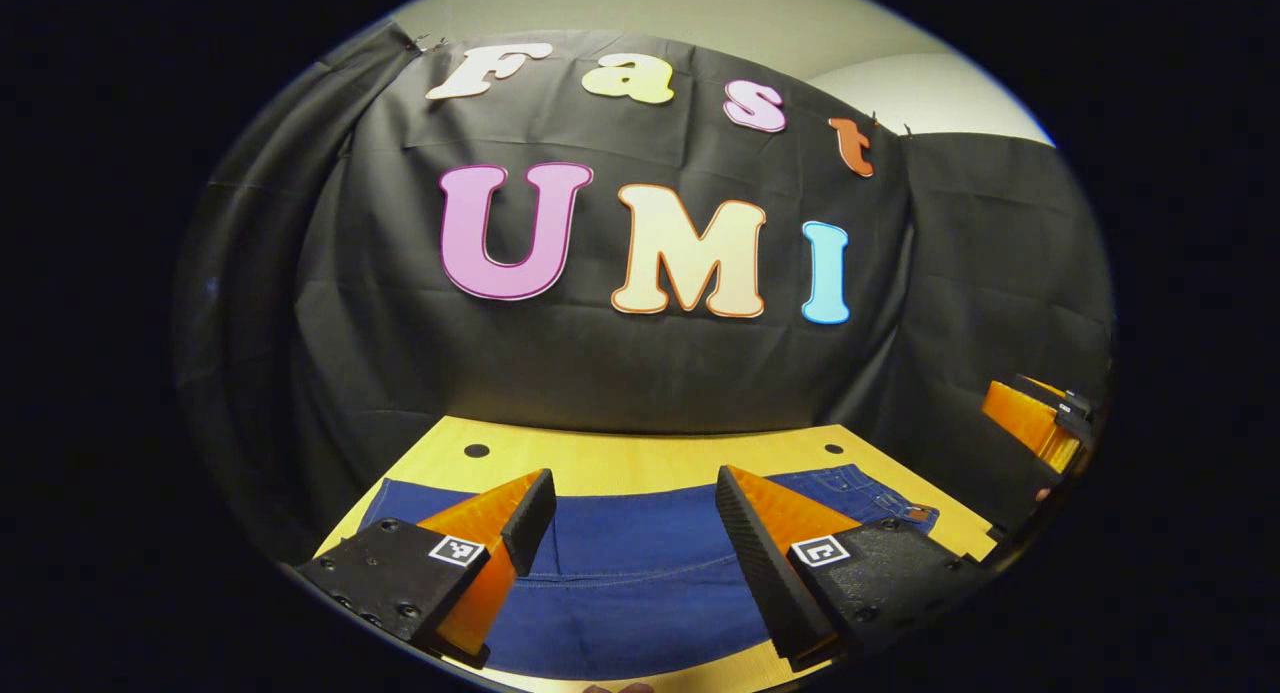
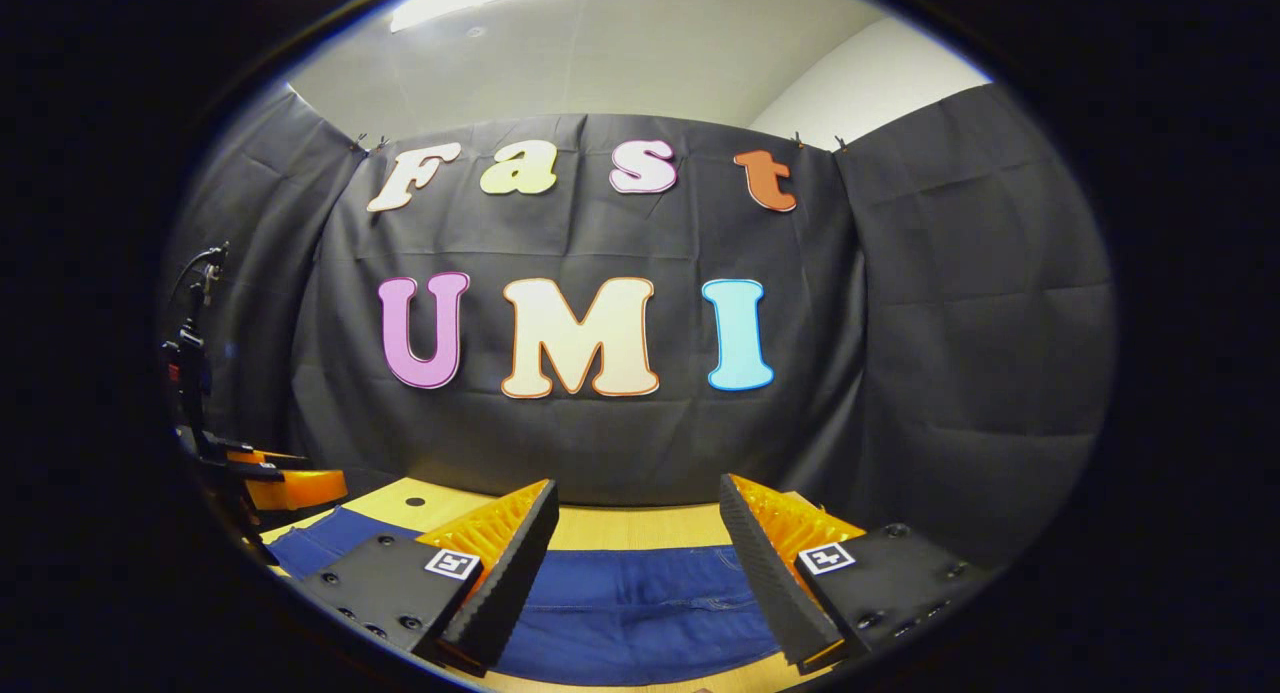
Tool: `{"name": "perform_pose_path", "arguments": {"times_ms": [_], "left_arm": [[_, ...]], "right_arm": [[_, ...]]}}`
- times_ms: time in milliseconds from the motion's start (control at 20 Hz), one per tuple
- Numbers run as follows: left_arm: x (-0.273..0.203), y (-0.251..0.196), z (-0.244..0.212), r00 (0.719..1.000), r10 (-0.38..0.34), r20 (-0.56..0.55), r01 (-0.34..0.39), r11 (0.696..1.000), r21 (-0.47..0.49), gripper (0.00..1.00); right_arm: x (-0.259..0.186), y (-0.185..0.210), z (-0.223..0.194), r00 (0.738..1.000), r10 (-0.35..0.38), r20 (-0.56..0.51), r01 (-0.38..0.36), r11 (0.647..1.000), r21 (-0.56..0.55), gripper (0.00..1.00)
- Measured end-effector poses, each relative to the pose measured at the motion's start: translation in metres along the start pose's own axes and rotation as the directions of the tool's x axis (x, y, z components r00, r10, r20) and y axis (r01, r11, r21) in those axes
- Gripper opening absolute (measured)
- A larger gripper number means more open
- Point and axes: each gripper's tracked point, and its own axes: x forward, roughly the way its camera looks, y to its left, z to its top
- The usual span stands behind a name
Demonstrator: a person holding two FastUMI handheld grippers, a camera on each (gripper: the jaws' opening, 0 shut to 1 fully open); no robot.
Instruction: Grasp the waist and the cuffs of the jeans and fold them to make the two legs overlap; first hold the waist and fold one-third of the jeans toward the cuffs, then hold the cuffs and fold the remaining one-third in the same direction to finish folding.
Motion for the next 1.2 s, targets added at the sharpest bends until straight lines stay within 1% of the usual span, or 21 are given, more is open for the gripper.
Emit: {"name": "perform_pose_path", "arguments": {"times_ms": [100,150,200,400,500,600,650,750,850,950,1050,1100,1150,1200], "left_arm": [[-0.001,0.01,-0.001,1.0,0.016,0.004,-0.016,1.0,0.001,0.95],[0.0,0.012,-0.003,1.0,0.017,0.002,-0.017,1.0,-0.002,0.94],[0.0,0.014,-0.005,1.0,0.013,-0.001,-0.013,1.0,-0.004,0.95],[0.003,0.034,-0.019,0.999,-0.018,-0.035,0.019,1.0,0.023,0.95],[0.003,0.051,-0.036,0.996,-0.02,-0.082,0.024,0.999,0.041,0.94],[0.002,0.063,-0.051,0.99,-0.045,-0.132,0.052,0.997,0.056,0.96],[0.0,0.07,-0.063,0.985,-0.058,-0.164,0.07,0.995,0.067,0.95],[-0.003,0.09,-0.085,0.97,-0.062,-0.234,0.091,0.989,0.118,0.94],[-0.005,0.111,-0.11,0.944,-0.061,-0.324,0.123,0.977,0.176,0.96],[-0.011,0.125,-0.131,0.912,-0.078,-0.403,0.178,0.96,0.216,0.96],[-0.018,0.136,-0.156,0.862,-0.11,-0.494,0.259,0.934,0.244,0.96],[-0.023,0.142,-0.167,0.832,-0.118,-0.542,0.305,0.914,0.269,0.99],[-0.031,0.149,-0.177,0.802,-0.126,-0.584,0.355,0.886,0.297,0.99],[-0.04,0.154,-0.186,0.77,-0.141,-0.622,0.41,0.857,0.313,0.96]], "right_arm": [[0.001,0.001,0.0,1.0,0.0,-0.001,0.0,1.0,0.002,0.99],[0.001,0.001,-0.002,1.0,0.001,-0.008,-0.001,1.0,0.003,0.99],[0.001,0.001,-0.004,1.0,0.0,-0.012,0.0,1.0,0.002,0.99],[-0.002,-0.003,-0.014,0.999,-0.013,-0.046,0.012,1.0,-0.019,1.0],[-0.004,-0.005,-0.019,0.998,-0.019,-0.064,0.017,0.999,-0.031,1.0],[-0.007,-0.006,-0.031,0.995,-0.023,-0.101,0.02,0.999,-0.03,0.99],[-0.009,-0.008,-0.036,0.992,-0.026,-0.121,0.022,0.999,-0.034,0.99],[-0.012,-0.009,-0.045,0.989,-0.033,-0.144,0.027,0.998,-0.048,0.99],[-0.015,-0.004,-0.053,0.986,-0.027,-0.164,0.018,0.998,-0.055,0.99],[-0.016,0.004,-0.061,0.984,-0.012,-0.177,0.0,0.998,-0.066,1.0],[-0.015,0.013,-0.069,0.98,0.01,-0.199,-0.023,0.998,-0.063,0.99],[-0.014,0.018,-0.074,0.977,0.024,-0.21,-0.036,0.998,-0.054,1.0],[-0.014,0.022,-0.079,0.974,0.034,-0.222,-0.046,0.998,-0.049,1.0],[-0.012,0.023,-0.085,0.971,0.038,-0.234,-0.051,0.997,-0.05,1.0]]}}
